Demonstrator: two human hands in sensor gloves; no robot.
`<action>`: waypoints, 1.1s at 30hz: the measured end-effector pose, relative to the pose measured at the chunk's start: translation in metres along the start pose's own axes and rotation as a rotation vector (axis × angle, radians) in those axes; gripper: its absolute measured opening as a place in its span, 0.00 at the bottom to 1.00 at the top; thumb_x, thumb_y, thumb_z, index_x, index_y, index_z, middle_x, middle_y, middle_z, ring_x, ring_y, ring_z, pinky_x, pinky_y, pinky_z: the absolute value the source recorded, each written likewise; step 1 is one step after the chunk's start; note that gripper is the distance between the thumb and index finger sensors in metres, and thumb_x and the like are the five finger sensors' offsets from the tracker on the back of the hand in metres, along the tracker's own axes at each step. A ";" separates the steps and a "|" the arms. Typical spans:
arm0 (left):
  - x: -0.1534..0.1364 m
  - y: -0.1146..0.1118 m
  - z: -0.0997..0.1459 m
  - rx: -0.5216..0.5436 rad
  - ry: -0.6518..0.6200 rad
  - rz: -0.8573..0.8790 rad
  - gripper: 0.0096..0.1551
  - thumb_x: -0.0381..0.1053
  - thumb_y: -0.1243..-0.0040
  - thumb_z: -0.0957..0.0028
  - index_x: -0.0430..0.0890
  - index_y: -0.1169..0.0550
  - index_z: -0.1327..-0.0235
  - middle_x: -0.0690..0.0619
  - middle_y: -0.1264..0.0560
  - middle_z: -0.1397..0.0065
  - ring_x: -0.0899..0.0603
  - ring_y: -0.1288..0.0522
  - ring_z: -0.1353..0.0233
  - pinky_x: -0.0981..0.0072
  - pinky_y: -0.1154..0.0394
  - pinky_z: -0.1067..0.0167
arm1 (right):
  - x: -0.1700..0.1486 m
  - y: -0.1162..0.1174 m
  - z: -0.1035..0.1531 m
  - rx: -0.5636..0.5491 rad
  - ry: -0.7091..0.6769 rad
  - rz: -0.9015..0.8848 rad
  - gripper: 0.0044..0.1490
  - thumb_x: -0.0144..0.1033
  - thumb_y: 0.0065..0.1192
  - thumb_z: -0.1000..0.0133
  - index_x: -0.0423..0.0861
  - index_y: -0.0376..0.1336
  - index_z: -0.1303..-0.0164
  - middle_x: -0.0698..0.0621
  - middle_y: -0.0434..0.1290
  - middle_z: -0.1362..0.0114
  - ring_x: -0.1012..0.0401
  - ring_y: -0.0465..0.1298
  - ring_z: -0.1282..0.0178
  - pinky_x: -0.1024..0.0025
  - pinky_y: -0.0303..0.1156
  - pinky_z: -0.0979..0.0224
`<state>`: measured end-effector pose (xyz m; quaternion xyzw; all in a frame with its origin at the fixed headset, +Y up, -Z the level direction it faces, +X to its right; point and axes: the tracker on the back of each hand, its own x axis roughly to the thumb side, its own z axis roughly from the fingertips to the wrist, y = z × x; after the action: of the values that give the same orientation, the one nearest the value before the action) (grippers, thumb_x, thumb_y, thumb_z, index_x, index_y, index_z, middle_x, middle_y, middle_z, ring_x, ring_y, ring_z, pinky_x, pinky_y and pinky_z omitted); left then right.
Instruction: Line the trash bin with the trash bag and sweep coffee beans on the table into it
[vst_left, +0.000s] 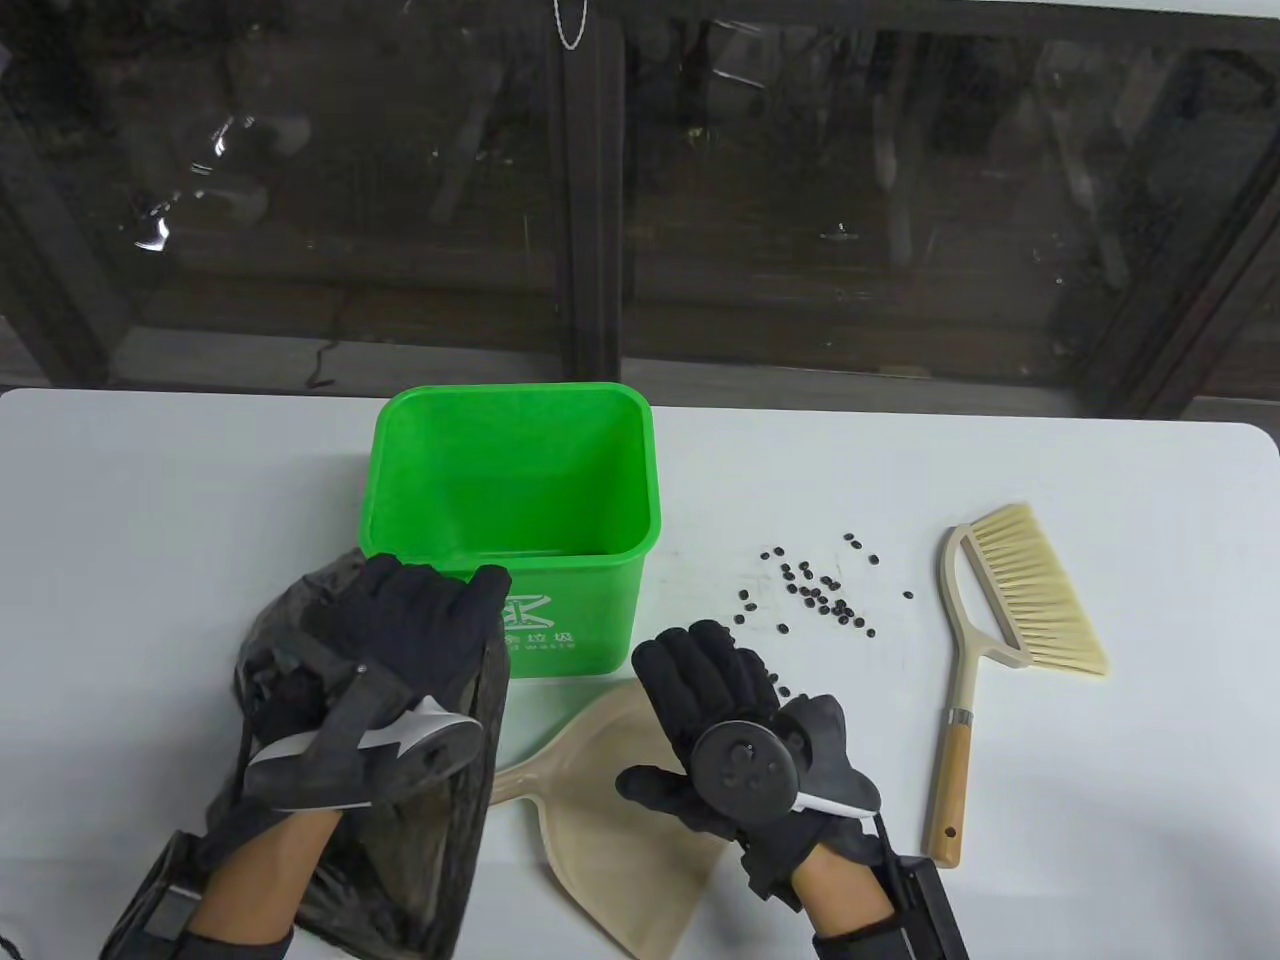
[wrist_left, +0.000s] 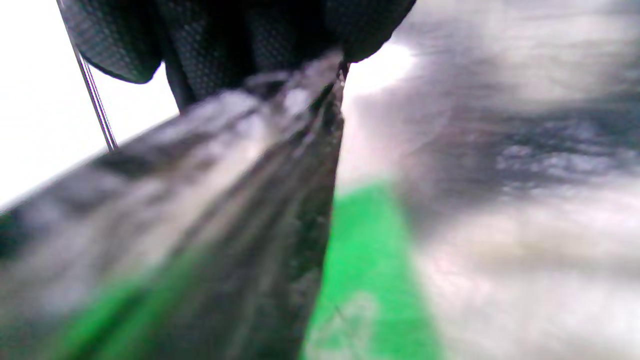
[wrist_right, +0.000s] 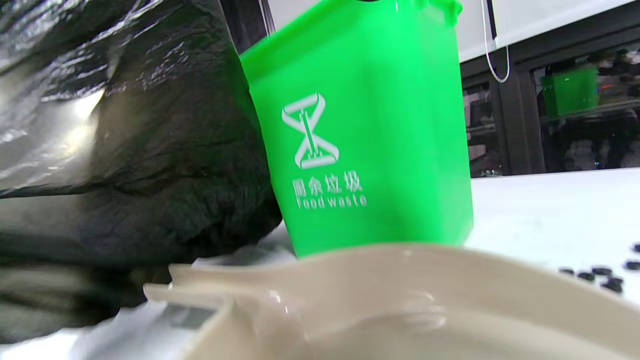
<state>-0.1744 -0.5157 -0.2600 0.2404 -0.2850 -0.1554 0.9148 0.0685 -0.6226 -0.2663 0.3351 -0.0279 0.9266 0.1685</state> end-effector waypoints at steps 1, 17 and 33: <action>0.000 0.005 -0.007 0.001 0.005 -0.008 0.22 0.46 0.51 0.25 0.39 0.27 0.24 0.48 0.18 0.38 0.33 0.18 0.38 0.33 0.30 0.34 | 0.000 -0.007 0.001 -0.017 0.002 -0.007 0.59 0.70 0.37 0.48 0.43 0.28 0.22 0.36 0.36 0.14 0.36 0.33 0.20 0.31 0.43 0.28; 0.005 0.010 -0.091 -0.107 0.054 -0.016 0.22 0.46 0.51 0.25 0.39 0.27 0.24 0.48 0.18 0.38 0.33 0.18 0.37 0.33 0.30 0.34 | 0.013 -0.108 0.010 -0.154 0.012 -0.105 0.52 0.70 0.39 0.47 0.49 0.43 0.18 0.31 0.39 0.14 0.32 0.36 0.20 0.29 0.46 0.29; 0.006 0.065 -0.086 0.159 0.001 0.192 0.22 0.46 0.52 0.25 0.40 0.27 0.23 0.48 0.19 0.37 0.33 0.19 0.36 0.33 0.30 0.33 | -0.014 -0.098 -0.034 0.057 0.153 -0.123 0.38 0.62 0.46 0.43 0.51 0.62 0.28 0.31 0.33 0.15 0.30 0.37 0.22 0.30 0.53 0.31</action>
<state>-0.1094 -0.4337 -0.2850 0.2840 -0.3177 -0.0437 0.9036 0.0894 -0.5290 -0.3075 0.2691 0.0322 0.9378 0.2171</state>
